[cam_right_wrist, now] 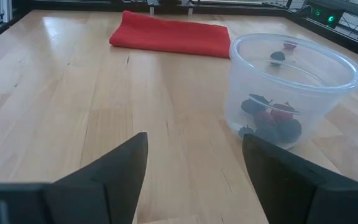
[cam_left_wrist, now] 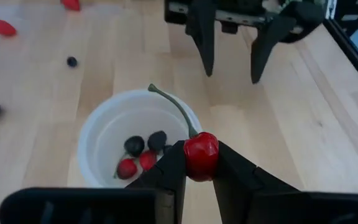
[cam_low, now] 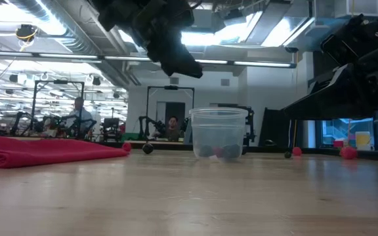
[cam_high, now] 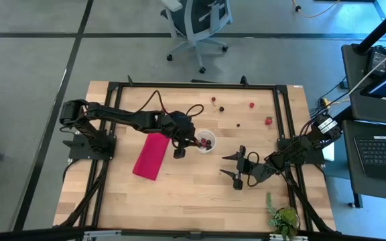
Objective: Pick and placing Produce into tupperware
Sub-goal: Put the red cherries into the transparent bin
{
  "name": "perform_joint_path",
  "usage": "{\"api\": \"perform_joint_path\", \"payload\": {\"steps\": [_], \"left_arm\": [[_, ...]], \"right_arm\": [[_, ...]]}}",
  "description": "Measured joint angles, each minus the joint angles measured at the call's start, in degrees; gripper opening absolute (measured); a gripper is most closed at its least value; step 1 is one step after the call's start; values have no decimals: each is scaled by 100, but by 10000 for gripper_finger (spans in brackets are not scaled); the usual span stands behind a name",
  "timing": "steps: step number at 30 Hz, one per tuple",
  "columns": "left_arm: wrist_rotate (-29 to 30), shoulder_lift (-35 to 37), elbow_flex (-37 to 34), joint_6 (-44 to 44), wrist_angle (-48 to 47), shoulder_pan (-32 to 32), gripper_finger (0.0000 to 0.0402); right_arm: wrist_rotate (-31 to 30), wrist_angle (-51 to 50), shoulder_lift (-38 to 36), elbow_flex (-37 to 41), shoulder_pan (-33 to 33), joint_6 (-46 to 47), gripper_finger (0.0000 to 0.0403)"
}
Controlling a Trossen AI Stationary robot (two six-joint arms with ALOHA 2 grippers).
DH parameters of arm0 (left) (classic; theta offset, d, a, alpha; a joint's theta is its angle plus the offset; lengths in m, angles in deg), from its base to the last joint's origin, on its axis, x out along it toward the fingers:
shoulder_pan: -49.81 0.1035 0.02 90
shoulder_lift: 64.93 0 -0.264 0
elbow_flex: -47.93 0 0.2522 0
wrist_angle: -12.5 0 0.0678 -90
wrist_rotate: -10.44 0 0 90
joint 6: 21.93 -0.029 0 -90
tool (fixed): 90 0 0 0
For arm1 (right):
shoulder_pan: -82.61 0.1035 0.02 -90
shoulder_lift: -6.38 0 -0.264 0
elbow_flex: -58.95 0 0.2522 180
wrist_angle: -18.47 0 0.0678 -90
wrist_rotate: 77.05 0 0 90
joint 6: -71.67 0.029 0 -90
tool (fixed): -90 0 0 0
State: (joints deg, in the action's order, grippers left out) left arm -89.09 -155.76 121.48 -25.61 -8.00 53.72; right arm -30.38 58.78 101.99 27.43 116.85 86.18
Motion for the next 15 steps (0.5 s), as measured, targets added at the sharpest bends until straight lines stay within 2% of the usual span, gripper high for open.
{"api": "perform_joint_path", "payload": {"steps": [15], "left_arm": [[282, -1165, 851, -309, -7, 210, 58]], "right_arm": [[0, 4, 1, 0, 0, 26, 264]]}}
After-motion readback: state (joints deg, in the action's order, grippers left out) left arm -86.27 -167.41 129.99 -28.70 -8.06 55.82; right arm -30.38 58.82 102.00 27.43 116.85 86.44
